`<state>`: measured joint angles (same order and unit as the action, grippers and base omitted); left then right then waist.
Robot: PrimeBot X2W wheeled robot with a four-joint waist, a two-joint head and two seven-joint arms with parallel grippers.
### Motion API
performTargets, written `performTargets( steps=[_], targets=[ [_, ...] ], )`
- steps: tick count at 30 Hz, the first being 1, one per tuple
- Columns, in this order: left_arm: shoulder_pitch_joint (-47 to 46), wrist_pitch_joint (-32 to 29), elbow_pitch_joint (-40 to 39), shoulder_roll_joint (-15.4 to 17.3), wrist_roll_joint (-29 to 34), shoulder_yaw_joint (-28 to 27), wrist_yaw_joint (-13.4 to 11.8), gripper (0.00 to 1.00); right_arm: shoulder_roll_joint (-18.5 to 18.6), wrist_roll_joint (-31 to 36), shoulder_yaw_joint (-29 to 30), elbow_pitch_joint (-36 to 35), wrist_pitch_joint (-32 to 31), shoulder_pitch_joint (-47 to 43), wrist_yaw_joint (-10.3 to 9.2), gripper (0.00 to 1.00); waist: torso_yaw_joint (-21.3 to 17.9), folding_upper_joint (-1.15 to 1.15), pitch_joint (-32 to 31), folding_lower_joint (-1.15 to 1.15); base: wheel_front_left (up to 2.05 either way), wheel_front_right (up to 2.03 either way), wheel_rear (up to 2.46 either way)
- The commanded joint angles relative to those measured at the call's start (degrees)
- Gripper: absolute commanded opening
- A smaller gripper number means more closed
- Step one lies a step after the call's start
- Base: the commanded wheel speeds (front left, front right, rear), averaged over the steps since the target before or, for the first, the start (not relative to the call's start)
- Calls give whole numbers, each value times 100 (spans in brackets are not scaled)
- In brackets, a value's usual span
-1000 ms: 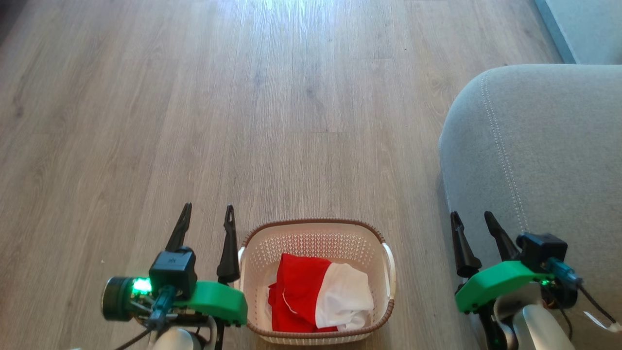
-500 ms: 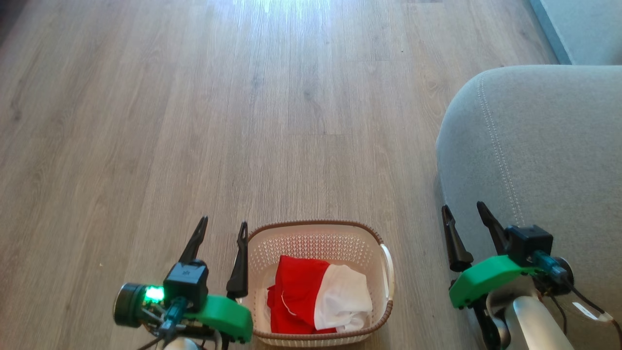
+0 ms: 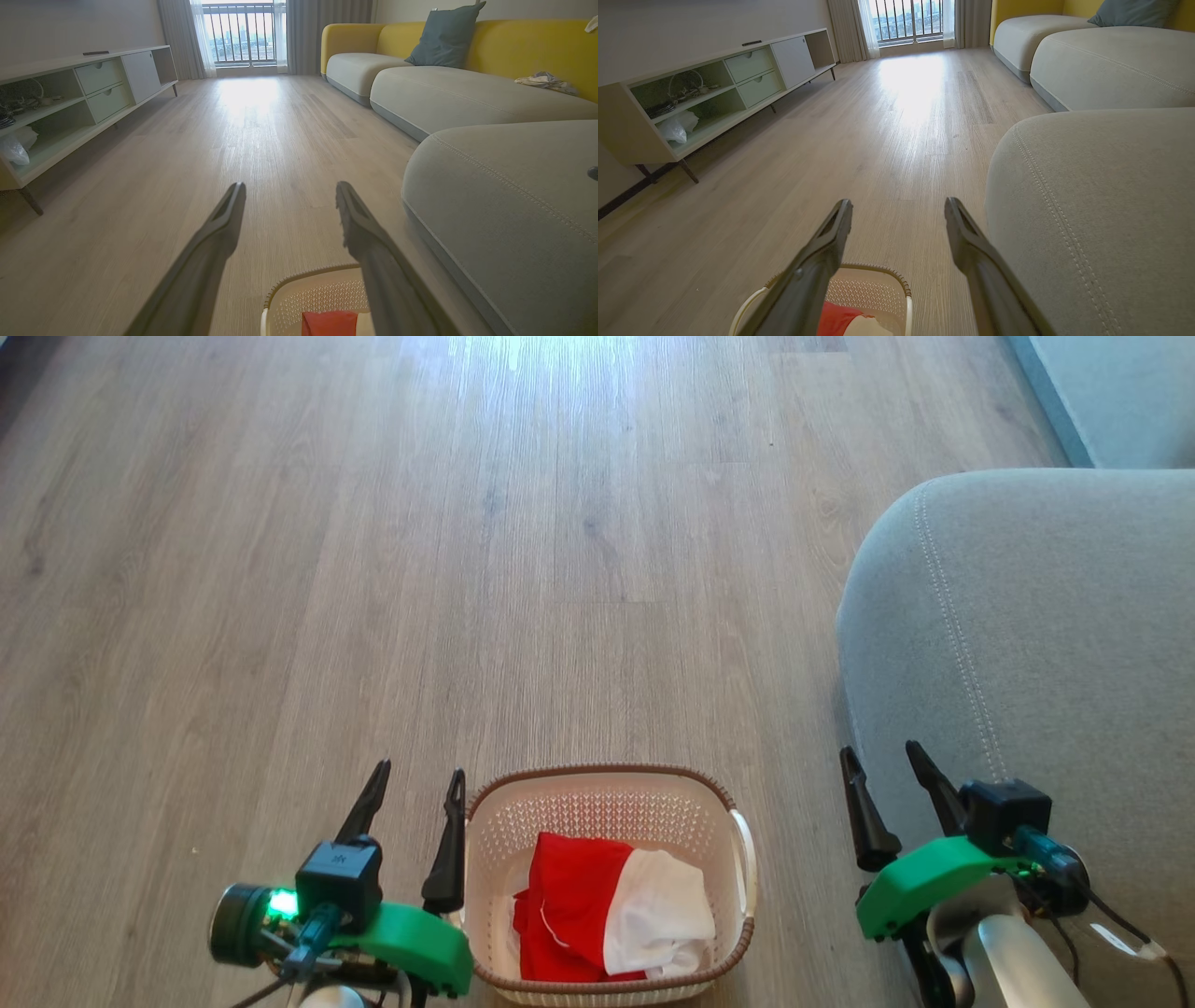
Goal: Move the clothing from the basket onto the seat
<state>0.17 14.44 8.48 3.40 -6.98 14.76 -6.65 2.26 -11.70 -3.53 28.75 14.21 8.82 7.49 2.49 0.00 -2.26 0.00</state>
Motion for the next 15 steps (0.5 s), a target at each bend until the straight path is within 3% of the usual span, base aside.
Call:
performTargets(
  steps=[1, 15],
  targets=[
    [-170, 56, -183, -49, 22, -203, 28, 100, 62, -39, -149, -147, 79, 297, 0, 100, -2, 0, -2, 0, 0, 0, 0],
    [-199, 56, -22, -51, -243, -125, 135, 100, 62, 41, -64, -176, 79, 296, 0, 100, -156, 0, 221, 0, 0, 0, 0]
  ],
)
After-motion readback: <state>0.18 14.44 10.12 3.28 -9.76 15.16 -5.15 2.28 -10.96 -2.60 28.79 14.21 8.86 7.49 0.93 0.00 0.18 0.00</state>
